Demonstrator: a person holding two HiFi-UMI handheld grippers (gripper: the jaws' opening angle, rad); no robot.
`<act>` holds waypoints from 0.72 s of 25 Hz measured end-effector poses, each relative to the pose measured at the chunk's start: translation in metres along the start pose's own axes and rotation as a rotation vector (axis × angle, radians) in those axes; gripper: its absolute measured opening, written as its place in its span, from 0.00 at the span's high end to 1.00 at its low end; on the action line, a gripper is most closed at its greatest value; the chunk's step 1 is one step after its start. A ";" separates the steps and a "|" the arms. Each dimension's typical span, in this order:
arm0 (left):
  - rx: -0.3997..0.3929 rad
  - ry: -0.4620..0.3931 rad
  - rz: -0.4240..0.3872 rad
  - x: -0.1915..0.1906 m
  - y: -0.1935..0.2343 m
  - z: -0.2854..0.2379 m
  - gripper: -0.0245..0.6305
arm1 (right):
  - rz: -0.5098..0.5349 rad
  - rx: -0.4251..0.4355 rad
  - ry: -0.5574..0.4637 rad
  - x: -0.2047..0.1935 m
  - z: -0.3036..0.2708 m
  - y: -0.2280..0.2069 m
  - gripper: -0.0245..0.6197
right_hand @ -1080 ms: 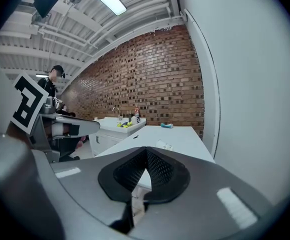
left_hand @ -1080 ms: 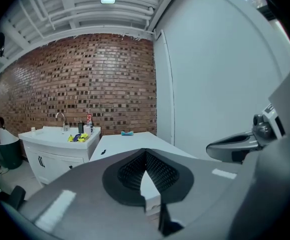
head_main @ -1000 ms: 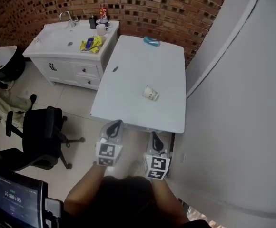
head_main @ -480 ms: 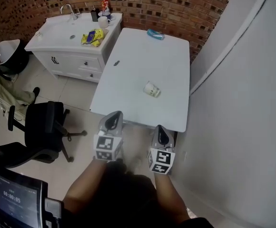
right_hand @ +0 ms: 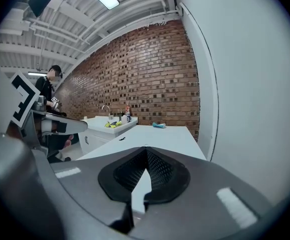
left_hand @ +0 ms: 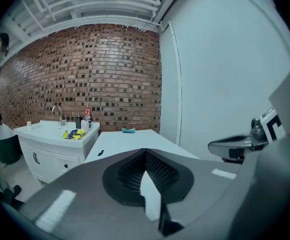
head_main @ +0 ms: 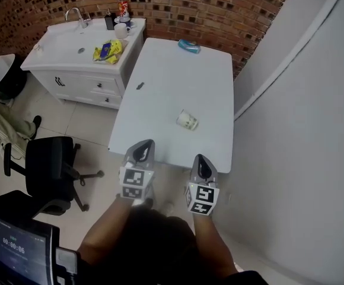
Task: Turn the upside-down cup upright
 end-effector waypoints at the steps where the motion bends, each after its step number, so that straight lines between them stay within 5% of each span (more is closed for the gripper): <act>1: -0.010 0.001 0.002 0.002 0.002 -0.005 0.96 | 0.001 -0.003 0.005 0.000 -0.004 0.001 0.94; 12: -0.063 0.044 -0.003 0.006 0.033 -0.052 0.96 | 0.007 -0.009 0.042 0.015 -0.060 0.011 0.94; 18: -0.114 0.000 0.011 0.022 0.049 -0.074 0.96 | -0.038 -0.019 0.048 0.027 -0.090 0.015 0.94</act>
Point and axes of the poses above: the fingertips, and each gripper's own axes: z backward along the fingers, y to its left, x out of its top, the point moved 3 cm from there along z, backward along the fingers, and after that the axes turned 7 degrees about z, right-handed, at the moved point
